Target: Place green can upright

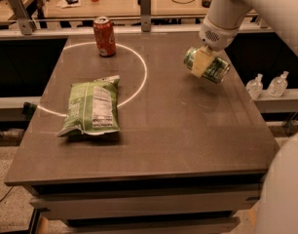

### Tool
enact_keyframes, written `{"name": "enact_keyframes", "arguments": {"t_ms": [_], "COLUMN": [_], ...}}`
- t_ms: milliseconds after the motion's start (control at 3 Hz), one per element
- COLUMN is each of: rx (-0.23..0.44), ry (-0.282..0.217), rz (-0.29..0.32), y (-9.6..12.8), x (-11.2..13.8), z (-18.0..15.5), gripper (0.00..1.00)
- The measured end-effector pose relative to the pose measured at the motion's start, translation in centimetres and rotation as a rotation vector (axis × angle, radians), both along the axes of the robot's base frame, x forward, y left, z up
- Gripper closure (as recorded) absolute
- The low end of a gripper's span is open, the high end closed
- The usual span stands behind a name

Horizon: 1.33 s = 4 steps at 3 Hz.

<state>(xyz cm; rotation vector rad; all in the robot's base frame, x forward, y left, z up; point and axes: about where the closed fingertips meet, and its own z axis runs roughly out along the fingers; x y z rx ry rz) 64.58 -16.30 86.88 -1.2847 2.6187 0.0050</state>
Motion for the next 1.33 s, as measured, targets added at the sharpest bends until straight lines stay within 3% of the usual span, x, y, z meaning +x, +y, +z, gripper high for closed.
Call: {"name": "enact_keyframes", "arguments": {"t_ms": [333, 667, 1000, 1333], "rx": [0.156, 0.366, 0.610, 0.787], "ry": [-0.196, -0.350, -0.497, -0.564], "rz": [0.146, 0.251, 0.315, 0.428], "y": [1.1, 2.2, 2.0, 2.2], "x": [-0.9, -0.8, -0.7, -3.4], "z": [5.4, 7.3, 8.3, 10.0], "gripper": [1.00, 1.00, 1.00, 1.00]}}
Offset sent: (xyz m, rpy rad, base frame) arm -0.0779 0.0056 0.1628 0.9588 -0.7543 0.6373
